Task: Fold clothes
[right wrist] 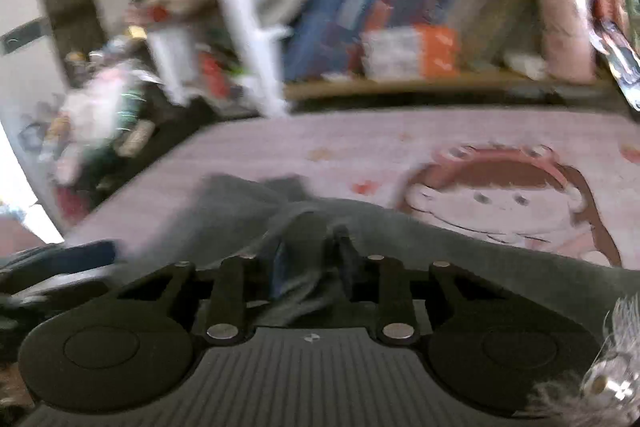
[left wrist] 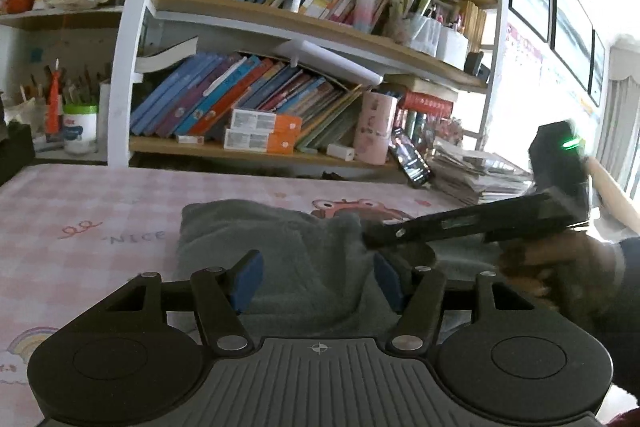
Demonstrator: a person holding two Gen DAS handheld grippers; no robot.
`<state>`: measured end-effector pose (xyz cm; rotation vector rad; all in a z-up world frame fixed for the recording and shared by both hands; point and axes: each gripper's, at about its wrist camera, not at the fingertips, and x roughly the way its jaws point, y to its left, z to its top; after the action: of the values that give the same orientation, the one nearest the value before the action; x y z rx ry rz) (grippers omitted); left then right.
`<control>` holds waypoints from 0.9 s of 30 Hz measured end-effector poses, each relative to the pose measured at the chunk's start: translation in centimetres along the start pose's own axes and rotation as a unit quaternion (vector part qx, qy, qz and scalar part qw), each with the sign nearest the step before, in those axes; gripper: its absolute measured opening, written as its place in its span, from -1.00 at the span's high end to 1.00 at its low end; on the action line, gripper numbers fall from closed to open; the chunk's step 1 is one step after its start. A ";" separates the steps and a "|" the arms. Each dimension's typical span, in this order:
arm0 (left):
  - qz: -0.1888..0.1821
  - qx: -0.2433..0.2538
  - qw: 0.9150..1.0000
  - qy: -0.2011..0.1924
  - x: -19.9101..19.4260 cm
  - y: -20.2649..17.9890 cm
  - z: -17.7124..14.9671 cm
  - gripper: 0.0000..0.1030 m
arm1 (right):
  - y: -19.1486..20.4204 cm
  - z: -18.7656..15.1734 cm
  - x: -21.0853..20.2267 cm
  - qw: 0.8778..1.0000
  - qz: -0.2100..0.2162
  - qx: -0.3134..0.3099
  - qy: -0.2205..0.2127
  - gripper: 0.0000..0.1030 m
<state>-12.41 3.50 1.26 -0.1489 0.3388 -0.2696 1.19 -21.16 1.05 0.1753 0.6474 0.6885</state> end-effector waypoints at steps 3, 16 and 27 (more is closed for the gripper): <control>0.004 -0.006 1.000 0.000 0.1 0.3 -0.1 -0.28 | -3.4 -0.1 0.9 0.995 0.042 0.093 0.016 0.49; 0.045 -0.153 0.987 0.031 2.3 7.4 1.9 -0.66 | 0.1 -1.6 -2.6 1.000 0.015 -0.004 0.025 0.05; 0.007 -0.235 0.968 0.089 6.0 10.0 0.9 -0.63 | -0.9 -2.7 -2.5 0.999 0.027 0.013 0.024 0.05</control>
<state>-4.27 11.40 -1.67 -0.5928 0.5800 -0.1854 -1.46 -23.59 -0.18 0.2017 0.7007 0.7374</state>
